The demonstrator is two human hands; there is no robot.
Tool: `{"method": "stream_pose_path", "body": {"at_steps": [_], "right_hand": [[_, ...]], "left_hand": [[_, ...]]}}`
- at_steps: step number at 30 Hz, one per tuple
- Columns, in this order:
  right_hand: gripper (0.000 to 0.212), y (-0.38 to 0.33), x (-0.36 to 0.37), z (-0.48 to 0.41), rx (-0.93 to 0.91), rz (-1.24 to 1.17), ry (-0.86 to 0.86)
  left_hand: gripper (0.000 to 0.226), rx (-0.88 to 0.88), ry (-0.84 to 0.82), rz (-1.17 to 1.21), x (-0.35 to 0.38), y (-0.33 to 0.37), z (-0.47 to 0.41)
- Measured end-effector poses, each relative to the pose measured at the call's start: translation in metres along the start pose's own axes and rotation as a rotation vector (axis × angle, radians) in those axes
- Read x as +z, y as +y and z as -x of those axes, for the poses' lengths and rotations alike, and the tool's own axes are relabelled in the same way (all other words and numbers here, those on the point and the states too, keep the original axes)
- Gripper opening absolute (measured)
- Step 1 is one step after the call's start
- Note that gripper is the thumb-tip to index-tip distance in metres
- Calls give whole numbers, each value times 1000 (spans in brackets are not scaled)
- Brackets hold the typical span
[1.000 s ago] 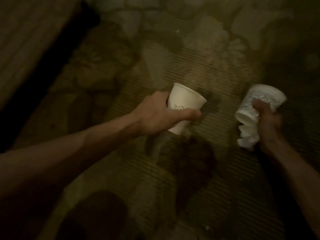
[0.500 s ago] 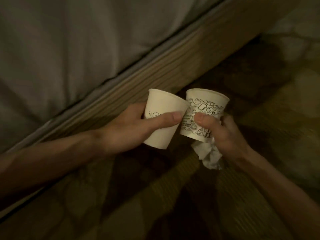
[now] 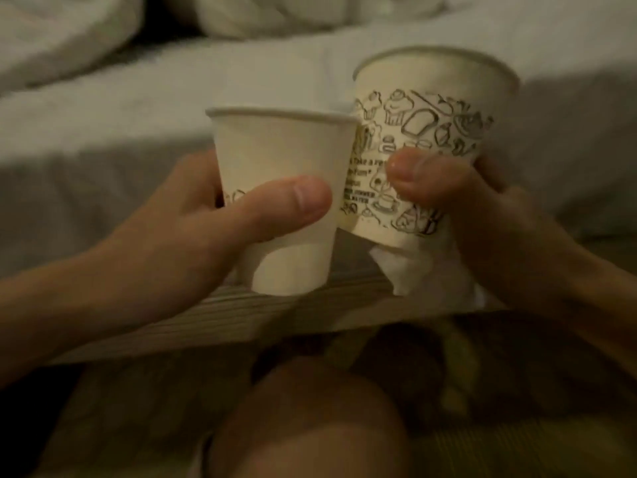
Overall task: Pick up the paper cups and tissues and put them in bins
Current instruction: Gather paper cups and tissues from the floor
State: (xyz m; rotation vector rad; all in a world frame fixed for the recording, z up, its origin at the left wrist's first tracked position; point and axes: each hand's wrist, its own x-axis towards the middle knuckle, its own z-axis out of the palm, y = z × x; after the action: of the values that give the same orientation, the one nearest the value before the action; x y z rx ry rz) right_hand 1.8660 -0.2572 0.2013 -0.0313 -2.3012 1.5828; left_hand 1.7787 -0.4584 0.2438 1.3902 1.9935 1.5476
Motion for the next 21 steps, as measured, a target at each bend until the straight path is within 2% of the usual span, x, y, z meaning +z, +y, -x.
{"method": "stream_pose_path", "body": {"at_steps": [1,3,5,6,8,11,15,18,21], "right_hand": [[36,-24,12,-8,-13,16,-41],[30,-73,49,-21,-226,-47,-132],[74,-119,97,-27,-231,-144,-135],[83,-141,121,-23,-208,-176,-187],[83,-168,171,-21,-217,-203,-335],[68,-191,254,-13,-183,-337,-534],[57,-179,373,18,-81,-505,-725],[61,-157,453,57,36,-517,-803],[72,-129,510,81,166,-480,-842]], "left_hand": [[28,36,38,-19,-21,12,14],[28,85,130,-59,-63,35,49],[29,99,233,-80,-103,57,93],[30,90,270,-93,-121,66,117],[31,42,336,-121,-155,80,170],[42,-122,501,-109,-193,85,253],[49,-429,678,-73,-209,73,360],[46,-624,749,-98,-213,54,427],[49,-792,735,-175,-224,21,462]]}}
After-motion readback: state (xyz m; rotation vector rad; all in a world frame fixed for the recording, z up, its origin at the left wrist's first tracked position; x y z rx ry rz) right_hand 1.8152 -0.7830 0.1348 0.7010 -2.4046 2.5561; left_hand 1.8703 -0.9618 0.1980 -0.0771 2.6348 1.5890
